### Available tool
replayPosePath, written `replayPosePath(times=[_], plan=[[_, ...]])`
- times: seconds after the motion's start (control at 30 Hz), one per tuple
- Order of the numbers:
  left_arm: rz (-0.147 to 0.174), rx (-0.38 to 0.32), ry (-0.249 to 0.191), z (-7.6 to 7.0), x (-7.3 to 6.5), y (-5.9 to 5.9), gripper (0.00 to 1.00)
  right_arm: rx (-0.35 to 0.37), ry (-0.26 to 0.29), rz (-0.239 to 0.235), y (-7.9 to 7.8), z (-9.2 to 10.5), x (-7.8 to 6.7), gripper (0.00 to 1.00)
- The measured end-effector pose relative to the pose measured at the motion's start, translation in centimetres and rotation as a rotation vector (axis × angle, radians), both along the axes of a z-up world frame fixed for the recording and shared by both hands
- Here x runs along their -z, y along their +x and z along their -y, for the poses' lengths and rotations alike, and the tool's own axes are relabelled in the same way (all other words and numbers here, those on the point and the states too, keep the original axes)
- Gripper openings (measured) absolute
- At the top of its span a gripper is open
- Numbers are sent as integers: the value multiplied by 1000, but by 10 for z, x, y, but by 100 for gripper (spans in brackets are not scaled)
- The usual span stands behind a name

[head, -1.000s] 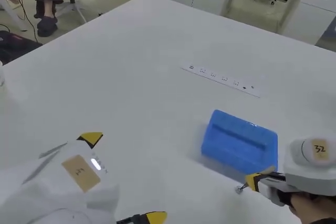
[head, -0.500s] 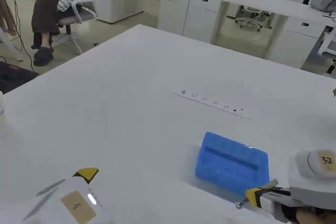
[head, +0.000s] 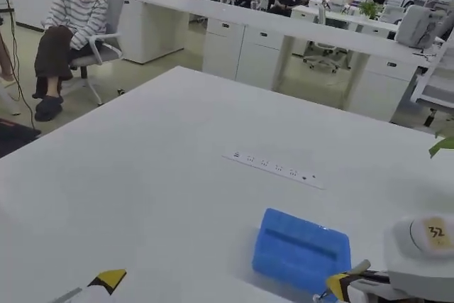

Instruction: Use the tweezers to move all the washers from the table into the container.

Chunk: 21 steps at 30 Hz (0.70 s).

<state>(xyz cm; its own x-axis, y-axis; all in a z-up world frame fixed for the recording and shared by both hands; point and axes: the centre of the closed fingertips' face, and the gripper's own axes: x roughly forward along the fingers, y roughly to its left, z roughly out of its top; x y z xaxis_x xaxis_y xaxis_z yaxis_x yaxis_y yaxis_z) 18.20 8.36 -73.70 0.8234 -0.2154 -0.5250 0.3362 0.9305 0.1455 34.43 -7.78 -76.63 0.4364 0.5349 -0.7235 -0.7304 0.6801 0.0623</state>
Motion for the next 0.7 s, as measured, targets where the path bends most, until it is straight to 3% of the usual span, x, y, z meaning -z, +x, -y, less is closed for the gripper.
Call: replayPosePath(times=[0.13,0.33,0.57,0.7], plan=[[35,5,4,1,-7,1,90,3,2,8,4,1,-5,0],[30,28,18,5,-6,-1,90,19,14,28,16,0,-12,1],[21,34,25,7,-3,-2,89,57,15,52,42,2,-15,1],[44,6,21,2,-8,0,91,81,14,48,54,4,-9,1]])
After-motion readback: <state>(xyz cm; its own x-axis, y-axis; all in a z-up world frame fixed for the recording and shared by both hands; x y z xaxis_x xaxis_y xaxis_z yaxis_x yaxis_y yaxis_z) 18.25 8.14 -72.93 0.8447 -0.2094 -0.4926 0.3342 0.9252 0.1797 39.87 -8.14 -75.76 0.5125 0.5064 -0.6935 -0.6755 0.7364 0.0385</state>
